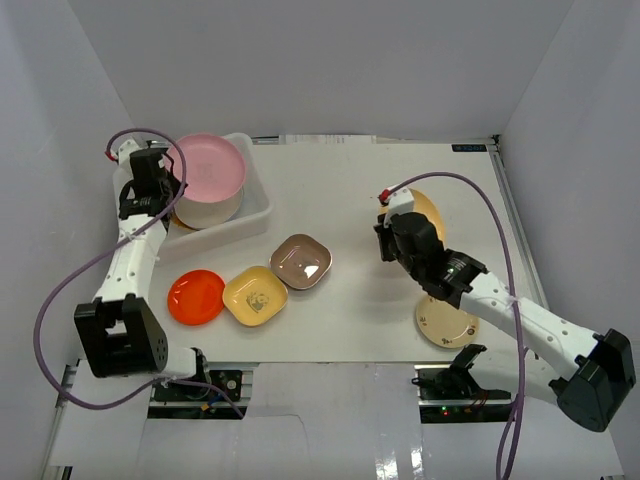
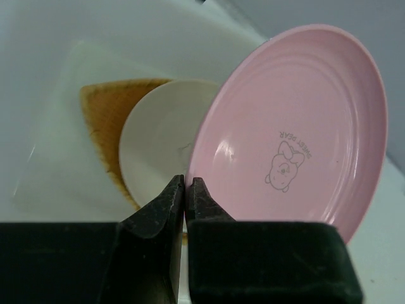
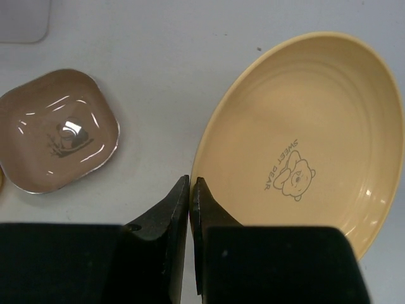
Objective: Place the plates into the plastic bin on the countertop
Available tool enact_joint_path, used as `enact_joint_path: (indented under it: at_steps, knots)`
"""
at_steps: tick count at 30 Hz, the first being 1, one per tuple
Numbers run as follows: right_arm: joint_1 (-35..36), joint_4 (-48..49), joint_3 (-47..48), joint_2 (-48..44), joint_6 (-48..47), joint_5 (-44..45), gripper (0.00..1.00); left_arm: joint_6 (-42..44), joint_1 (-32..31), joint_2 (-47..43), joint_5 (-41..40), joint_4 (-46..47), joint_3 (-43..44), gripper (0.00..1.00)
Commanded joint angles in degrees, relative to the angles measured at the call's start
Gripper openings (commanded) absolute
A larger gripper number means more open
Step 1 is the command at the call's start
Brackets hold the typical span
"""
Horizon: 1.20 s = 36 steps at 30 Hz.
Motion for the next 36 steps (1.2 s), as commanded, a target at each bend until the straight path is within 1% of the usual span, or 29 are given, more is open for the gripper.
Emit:
enact_joint_path:
  at_steps: [1, 3, 4, 6, 7, 8, 9, 10, 11, 12, 13, 14, 16, 17, 18, 20, 21, 22, 23, 24, 26, 27, 28, 29, 31, 32, 34, 36]
  knots:
    - [4.7, 2.3, 7.4, 3.0, -3.3, 3.9, 0.08, -1.6, 3.0, 3.5, 4.1, 0.0, -1.2, 0.0]
    - [6.4, 2.4, 10.6, 7.1, -5.3, 5.1, 0.08, -2.3, 4.4, 6.2, 3.1, 0.0, -1.0, 0.0]
    - [7.9, 2.6, 14.1, 8.4, -6.1, 5.0, 0.08, -2.6, 5.3, 8.4, 2.8, 0.0, -1.0, 0.0]
    - [9.3, 3.7, 17.8, 13.2, -7.7, 4.7, 0.08, -3.0, 5.7, 10.2, 2.7, -0.4, -1.1, 0.0]
    - [10.7, 4.3, 21.6, 14.9, -9.7, 4.5, 0.08, -3.3, 5.8, 10.6, 2.9, -0.2, -1.8, 0.07]
    - [11.4, 4.7, 24.0, 17.0, -10.8, 4.1, 0.08, -3.1, 5.7, 10.6, 3.8, 0.3, -2.4, 0.31]
    - [12.0, 4.8, 26.6, 21.2, -11.8, 4.0, 0.08, -3.1, 5.8, 10.2, 4.7, 1.0, -2.7, 0.42]
    - [13.4, 4.9, 32.1, 23.4, -14.0, 3.8, 0.08, -3.2, 5.8, 9.4, 5.7, 1.5, -3.4, 0.55]
    - [14.1, 5.1, 34.9, 25.7, -15.1, 3.4, 0.08, -3.5, 5.8, 6.9, 6.2, 2.1, -3.8, 0.7]
    - [14.7, 5.1, 37.7, 30.4, -16.1, 3.0, 0.08, -3.4, 5.8, 5.7, 6.7, 3.0, -3.9, 0.92]
    - [15.6, 5.1, 43.3, 32.6, -17.7, 1.6, 0.08, -3.5, 5.8, 4.3, 7.9, 3.1, -3.5, 0.97]
    - [16.1, 5.1, 46.2, 37.1, -18.6, 1.0, 0.08, -3.9, 5.8, 1.4, 8.6, 3.0, -3.3, 0.98]
    - [17.1, 5.7, 51.3, 41.4, -20.4, -0.1, 0.08, -4.5, 5.8, -2.0, 9.9, 3.0, -3.0, 0.98]
    - [17.4, 5.8, 56.3, 45.5, -21.6, -1.9, 0.08, -4.9, 5.8, -3.9, 10.9, 3.2, -3.0, 0.98]
    - [17.6, 5.9, 58.6, 47.5, -22.1, -3.5, 0.08, -5.4, 5.8, -8.4, 11.2, 3.4, -3.0, 0.98]
    - [17.7, 7.2, 62.3, 52.7, -23.3, -9.0, 0.08, -5.7, 5.8, -13.2, 11.9, 3.9, -2.9, 0.98]
    - [17.8, 7.7, 65.6, 54.5, -23.8, -11.0, 0.08, -5.5, 5.8, -18.2, 12.3, 4.1, -2.1, 0.98]
    - [17.8, 9.3, 67.1, 56.1, -24.0, -14.6, 0.08, -5.2, 5.8, -20.1, 12.5, 3.6, -0.9, 0.98]
    - [17.8, 10.1, 68.4, 59.2, -24.4, -16.3, 0.08, -4.9, 5.7, -20.9, 13.1, 1.6, 1.5, 0.98]
    - [17.9, 10.7, 70.9, 60.9, -25.0, -18.4, 0.08, -4.5, 5.8, -20.9, 16.6, -2.9, 7.1, 0.98]
    - [17.9, 15.3, 73.2, 65.7, -26.0, -24.1, 0.08, -3.4, 5.4, -21.4, 20.4, -5.2, 10.4, 0.98]
    - [18.0, 16.1, 74.7, 67.7, -26.6, -26.7, 0.08, -3.2, 5.3, -21.7, 21.9, -6.1, 11.7, 0.98]
    - [17.9, 16.7, 78.6, 69.6, -27.5, -27.7, 0.08, -2.7, 5.0, -22.0, 23.5, -7.1, 14.6, 0.98]
    - [17.9, 17.6, 80.7, 73.6, -28.8, -28.7, 0.08, -2.2, 5.0, -22.3, 24.1, -8.9, 16.0, 0.98]
    - [17.9, 19.5, 85.3, 77.3, -30.4, -28.8, 0.08, -1.3, 4.6, -22.7, 25.4, -10.4, 20.3, 0.98]
    - [17.9, 21.7, 86.3, 80.2, -31.1, -28.8, 0.08, -0.3, 4.3, -23.0, 26.0, -11.3, 21.5, 0.98]
    - [17.9, 23.4, 89.0, 82.8, -31.6, -29.5, 0.08, 0.2, 3.8, -23.2, 27.7, -12.0, 23.4, 0.98]
    - [17.9, 24.5, 90.4, 85.8, -31.3, -30.1, 0.08, 0.3, 3.7, -23.6, 28.4, -12.3, 23.0, 0.98]
